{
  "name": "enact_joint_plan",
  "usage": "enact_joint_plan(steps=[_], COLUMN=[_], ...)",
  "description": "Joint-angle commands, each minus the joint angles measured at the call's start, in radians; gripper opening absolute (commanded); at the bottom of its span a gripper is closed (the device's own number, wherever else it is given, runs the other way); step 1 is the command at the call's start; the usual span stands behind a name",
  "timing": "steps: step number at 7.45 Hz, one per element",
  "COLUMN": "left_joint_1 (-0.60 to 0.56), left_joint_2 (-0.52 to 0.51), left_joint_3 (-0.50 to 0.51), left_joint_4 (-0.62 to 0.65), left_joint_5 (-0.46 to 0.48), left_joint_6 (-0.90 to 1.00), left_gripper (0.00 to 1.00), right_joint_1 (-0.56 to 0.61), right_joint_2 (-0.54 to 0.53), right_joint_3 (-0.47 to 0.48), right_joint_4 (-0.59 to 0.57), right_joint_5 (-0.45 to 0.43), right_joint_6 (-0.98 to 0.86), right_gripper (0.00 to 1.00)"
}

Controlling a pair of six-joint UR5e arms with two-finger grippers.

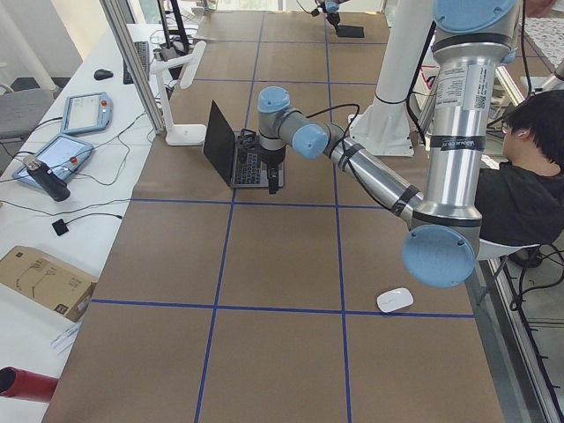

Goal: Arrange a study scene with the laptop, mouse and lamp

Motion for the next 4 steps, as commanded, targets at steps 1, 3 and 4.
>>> enact_joint_plan(steps=[1,3,4], left_joint_1=[0.0,0.0,0.0], left_joint_2=[0.002,0.008,0.008], left_joint_3=[-0.005,-0.013,-0.016], left_joint_4=[0.0,0.0,0.002], left_joint_5=[0.0,0.0,-0.001], left_joint_6=[-0.001,-0.001,-0.001], left_gripper=[1.0,1.0,1.0], right_joint_1=[0.004,0.02,0.021], right_joint_2=[-0.001,0.0,0.017], right_joint_3=[0.071,0.256,0.414], right_joint_4=[-0.116,-0.345,-0.555], right_joint_5=[0.003,0.001,0.001], right_joint_6=[0.002,-0.004,0.002], right_gripper=[0.0,0.0,0.0])
